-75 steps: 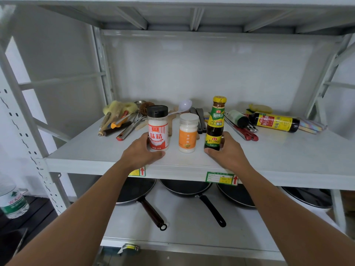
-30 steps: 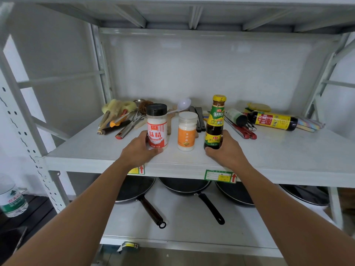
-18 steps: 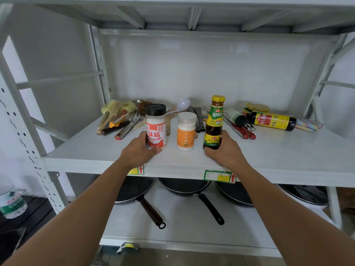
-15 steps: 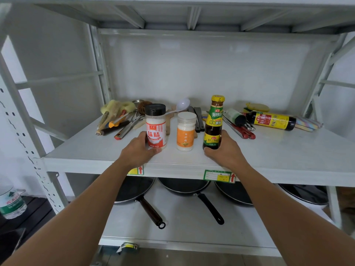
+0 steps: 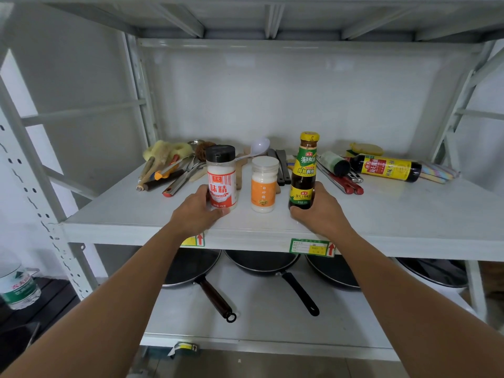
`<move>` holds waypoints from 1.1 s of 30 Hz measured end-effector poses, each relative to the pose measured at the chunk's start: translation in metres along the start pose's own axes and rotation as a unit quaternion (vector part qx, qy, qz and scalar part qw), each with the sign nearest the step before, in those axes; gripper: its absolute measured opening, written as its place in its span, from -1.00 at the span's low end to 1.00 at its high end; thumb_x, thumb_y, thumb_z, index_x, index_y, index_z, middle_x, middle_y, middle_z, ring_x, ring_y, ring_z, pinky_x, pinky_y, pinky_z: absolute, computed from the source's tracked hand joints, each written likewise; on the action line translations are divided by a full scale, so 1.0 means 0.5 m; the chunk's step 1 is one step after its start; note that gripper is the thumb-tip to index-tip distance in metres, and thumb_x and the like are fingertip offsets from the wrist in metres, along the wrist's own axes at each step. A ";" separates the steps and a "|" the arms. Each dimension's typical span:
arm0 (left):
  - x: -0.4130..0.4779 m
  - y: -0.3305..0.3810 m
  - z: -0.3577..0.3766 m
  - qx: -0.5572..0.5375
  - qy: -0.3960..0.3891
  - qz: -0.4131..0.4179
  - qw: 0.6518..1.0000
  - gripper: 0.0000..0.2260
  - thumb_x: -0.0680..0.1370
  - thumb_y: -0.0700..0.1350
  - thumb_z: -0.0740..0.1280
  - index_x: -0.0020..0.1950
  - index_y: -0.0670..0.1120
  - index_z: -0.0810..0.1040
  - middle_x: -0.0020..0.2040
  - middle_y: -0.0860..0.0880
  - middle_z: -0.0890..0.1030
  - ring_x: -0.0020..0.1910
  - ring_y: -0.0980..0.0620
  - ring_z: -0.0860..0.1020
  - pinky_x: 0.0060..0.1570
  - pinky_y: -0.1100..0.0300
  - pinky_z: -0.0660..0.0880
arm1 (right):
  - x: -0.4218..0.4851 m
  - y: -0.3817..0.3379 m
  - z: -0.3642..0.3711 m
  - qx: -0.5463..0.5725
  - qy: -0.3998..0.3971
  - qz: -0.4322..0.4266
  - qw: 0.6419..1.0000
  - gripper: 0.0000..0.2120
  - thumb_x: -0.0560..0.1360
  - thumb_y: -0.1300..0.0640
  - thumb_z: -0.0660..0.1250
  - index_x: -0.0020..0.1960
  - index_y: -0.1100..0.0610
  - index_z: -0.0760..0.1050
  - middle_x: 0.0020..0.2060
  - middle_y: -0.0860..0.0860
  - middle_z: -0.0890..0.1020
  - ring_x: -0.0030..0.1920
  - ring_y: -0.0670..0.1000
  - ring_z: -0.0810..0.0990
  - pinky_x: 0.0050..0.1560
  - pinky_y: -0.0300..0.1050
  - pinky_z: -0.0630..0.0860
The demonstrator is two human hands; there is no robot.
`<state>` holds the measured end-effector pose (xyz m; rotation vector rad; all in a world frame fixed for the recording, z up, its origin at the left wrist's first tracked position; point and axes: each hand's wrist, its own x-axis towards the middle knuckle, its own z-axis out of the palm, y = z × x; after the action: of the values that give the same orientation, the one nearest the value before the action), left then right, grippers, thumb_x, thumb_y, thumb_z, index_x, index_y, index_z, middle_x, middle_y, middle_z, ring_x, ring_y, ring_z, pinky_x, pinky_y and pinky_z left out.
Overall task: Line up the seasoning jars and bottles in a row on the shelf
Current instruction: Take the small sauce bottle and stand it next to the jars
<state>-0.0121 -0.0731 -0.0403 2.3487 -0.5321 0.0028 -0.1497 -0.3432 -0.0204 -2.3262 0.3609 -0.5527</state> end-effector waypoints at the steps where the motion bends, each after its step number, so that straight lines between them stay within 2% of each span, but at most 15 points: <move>1: 0.000 0.000 0.000 0.001 0.000 0.001 1.000 -0.28 0.55 0.18 0.45 0.61 0.03 0.21 0.57 -0.01 0.41 0.49 -0.10 0.46 0.43 -0.18 0.43 | 0.001 0.000 0.000 0.000 0.000 0.000 1.000 -0.38 0.44 0.02 0.53 0.41 0.07 0.35 0.22 0.04 0.60 0.08 0.00 0.53 0.11 -0.04 0.50; 13: 0.000 0.003 0.001 0.010 0.000 0.009 1.000 -0.29 0.55 0.18 0.44 0.61 0.03 0.22 0.57 -0.01 0.42 0.49 -0.10 0.45 0.44 -0.17 0.43 | 0.002 0.004 0.003 -0.002 0.003 -0.003 1.000 -0.39 0.44 0.03 0.53 0.40 0.08 0.35 0.18 0.04 0.60 0.07 0.00 0.53 0.04 -0.09 0.45; 28: 0.002 0.003 0.001 -0.001 -0.006 0.003 1.000 -0.29 0.56 0.14 0.45 0.61 0.00 0.21 0.57 -0.03 0.41 0.49 -0.11 0.45 0.44 -0.16 0.43 | 0.003 0.006 0.001 -0.002 -0.001 -0.006 1.000 -0.38 0.45 0.01 0.53 0.41 0.06 0.35 0.22 0.04 0.61 0.12 0.02 0.56 0.14 -0.02 0.52; 33: 0.001 0.004 0.001 -0.009 -0.006 0.003 1.000 -0.29 0.56 0.12 0.46 0.62 0.00 0.21 0.57 -0.02 0.41 0.49 -0.10 0.45 0.45 -0.15 0.42 | 0.002 0.008 0.000 0.006 -0.003 -0.011 1.000 -0.40 0.44 0.02 0.53 0.39 0.07 0.37 0.16 0.01 0.61 0.09 0.01 0.56 0.08 -0.06 0.49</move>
<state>-0.0123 -0.0747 -0.0392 2.3317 -0.5432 -0.0129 -0.1493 -0.3462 -0.0230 -2.3220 0.3291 -0.5570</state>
